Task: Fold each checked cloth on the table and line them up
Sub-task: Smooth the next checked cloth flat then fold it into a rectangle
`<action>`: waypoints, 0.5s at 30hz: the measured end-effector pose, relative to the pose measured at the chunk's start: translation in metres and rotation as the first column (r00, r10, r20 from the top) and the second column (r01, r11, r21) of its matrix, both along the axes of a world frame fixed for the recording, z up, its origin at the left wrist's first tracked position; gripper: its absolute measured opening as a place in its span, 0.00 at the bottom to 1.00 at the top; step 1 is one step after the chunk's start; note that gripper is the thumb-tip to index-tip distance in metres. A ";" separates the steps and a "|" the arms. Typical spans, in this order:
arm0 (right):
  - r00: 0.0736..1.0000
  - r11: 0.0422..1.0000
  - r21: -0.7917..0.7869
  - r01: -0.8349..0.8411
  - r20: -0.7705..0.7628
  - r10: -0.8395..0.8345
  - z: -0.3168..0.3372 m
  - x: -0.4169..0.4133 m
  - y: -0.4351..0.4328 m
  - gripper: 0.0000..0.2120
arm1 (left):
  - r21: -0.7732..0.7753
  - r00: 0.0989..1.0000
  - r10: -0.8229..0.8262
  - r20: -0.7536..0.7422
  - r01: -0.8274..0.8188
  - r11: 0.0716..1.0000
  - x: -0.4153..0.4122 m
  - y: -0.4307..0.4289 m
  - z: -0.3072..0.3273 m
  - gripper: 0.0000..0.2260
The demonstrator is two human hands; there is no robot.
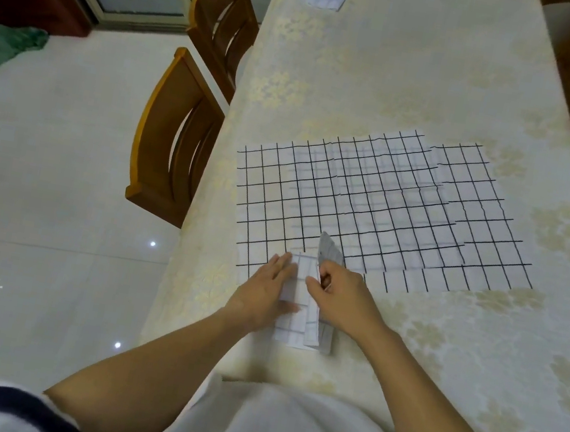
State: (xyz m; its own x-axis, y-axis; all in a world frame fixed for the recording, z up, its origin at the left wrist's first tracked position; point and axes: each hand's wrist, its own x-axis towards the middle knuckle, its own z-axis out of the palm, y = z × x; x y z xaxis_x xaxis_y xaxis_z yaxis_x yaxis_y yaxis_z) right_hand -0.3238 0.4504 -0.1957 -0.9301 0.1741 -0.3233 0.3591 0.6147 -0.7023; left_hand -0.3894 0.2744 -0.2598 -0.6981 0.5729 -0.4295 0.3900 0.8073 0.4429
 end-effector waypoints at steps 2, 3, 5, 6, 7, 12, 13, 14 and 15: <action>0.999 0.997 -0.054 -0.048 0.013 0.048 -0.007 -0.006 -0.012 0.10 | 0.005 1.000 0.013 -0.012 -0.013 1.000 0.001 -0.012 -0.004 0.34; 0.997 0.992 -0.098 -0.074 0.006 0.075 -0.011 -0.006 -0.016 0.08 | 0.007 0.999 -0.011 -0.043 0.011 1.000 0.002 -0.017 -0.006 0.31; 0.992 0.985 -0.113 -0.130 -0.019 0.129 -0.020 -0.004 -0.019 0.14 | 0.002 0.997 -0.016 -0.080 0.016 1.000 0.004 -0.024 -0.007 0.28; 0.988 0.986 -0.066 -0.155 -0.032 0.153 -0.024 -0.001 -0.017 0.18 | -0.002 0.997 0.014 -0.075 -0.014 1.000 0.005 -0.027 -0.006 0.28; 0.983 0.985 0.007 -0.175 -0.058 0.175 -0.029 0.003 -0.013 0.20 | 0.006 0.997 0.043 -0.061 -0.043 0.999 0.005 -0.029 -0.006 0.28; 0.926 0.869 0.358 -0.341 -0.034 0.377 -0.055 0.029 0.005 0.30 | 0.019 0.997 0.066 -0.032 -0.066 0.998 0.005 -0.033 -0.006 0.29; 0.910 0.829 0.406 -0.385 0.019 0.414 -0.059 0.033 0.006 0.32 | 0.019 0.997 0.063 -0.037 -0.062 0.998 0.006 -0.033 -0.006 0.29; 0.897 0.794 0.437 -0.422 0.073 0.436 -0.063 0.036 0.006 0.34 | 0.014 0.997 0.060 -0.042 -0.060 0.998 0.007 -0.032 -0.005 0.29; 0.889 0.773 0.453 -0.445 0.117 0.443 -0.066 0.037 0.005 0.35 | 0.010 0.997 0.060 -0.047 -0.059 0.998 0.007 -0.032 -0.005 0.30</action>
State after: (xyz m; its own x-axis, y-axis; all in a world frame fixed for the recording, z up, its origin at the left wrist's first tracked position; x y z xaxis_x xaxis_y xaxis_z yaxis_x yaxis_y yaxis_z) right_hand -0.2867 0.4558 -0.2616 -0.9397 -0.1310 -0.3159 -0.0319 0.9533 -0.3004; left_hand -0.3821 0.2426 -0.2648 -0.7505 0.5333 -0.3903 0.3619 0.8258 0.4324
